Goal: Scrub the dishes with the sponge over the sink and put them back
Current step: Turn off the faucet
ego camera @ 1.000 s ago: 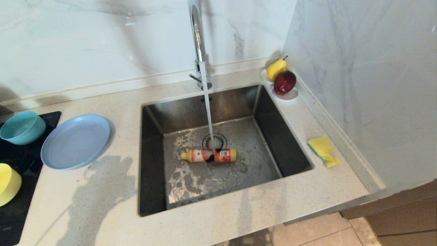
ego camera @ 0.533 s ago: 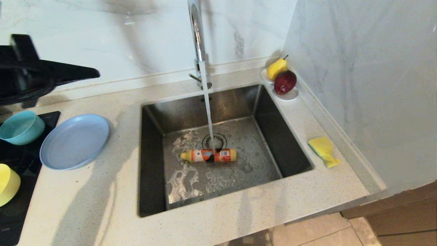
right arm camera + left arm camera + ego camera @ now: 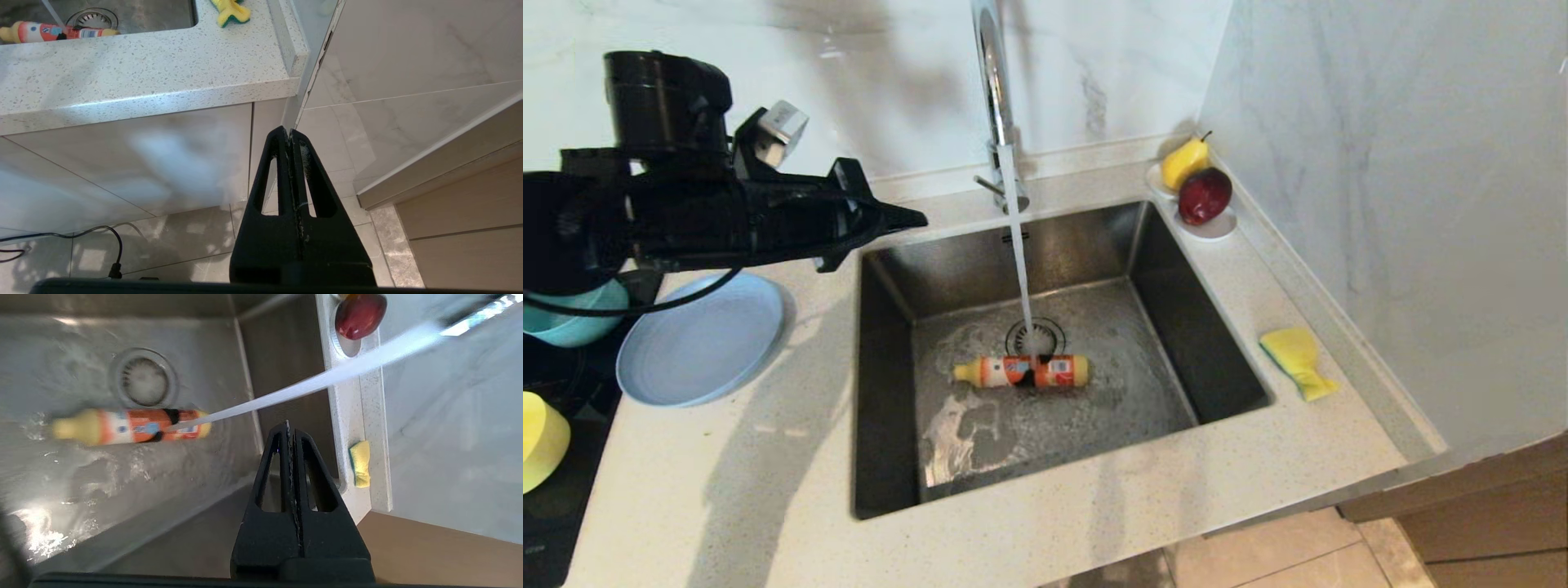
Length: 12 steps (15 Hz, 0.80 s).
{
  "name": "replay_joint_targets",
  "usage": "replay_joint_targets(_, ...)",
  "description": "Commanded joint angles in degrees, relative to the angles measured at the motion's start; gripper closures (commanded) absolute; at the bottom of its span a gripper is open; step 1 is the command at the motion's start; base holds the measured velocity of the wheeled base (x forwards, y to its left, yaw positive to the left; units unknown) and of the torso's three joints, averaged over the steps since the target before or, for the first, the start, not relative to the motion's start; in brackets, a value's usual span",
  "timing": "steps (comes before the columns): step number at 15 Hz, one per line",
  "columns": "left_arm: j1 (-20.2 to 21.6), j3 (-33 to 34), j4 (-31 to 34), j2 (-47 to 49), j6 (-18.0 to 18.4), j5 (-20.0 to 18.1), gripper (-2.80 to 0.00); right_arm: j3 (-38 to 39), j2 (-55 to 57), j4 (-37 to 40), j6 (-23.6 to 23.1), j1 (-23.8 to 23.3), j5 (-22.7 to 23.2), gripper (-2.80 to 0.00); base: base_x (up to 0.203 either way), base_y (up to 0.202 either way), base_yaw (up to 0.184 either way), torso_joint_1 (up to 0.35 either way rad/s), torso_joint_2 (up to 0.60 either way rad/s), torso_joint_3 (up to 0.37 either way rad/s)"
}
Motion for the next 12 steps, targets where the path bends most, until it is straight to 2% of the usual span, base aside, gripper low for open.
replay_joint_targets(1, -1.26, -1.32, -1.45, 4.86, -1.56, -0.08, 0.00, 0.01, 0.07, -0.02, -0.01, 0.00, 0.03, 0.00, 0.000, 0.000, 0.000, 0.000, 0.00, 0.000)
replay_joint_targets(12, -2.30, -5.65, -1.80, 10.53, -5.43, 0.16, 0.00, 0.01, 0.11, -0.02, -0.01, 0.00, 0.03, 0.00, 0.000, 0.000, 0.000, 0.000, 0.00, 0.000)
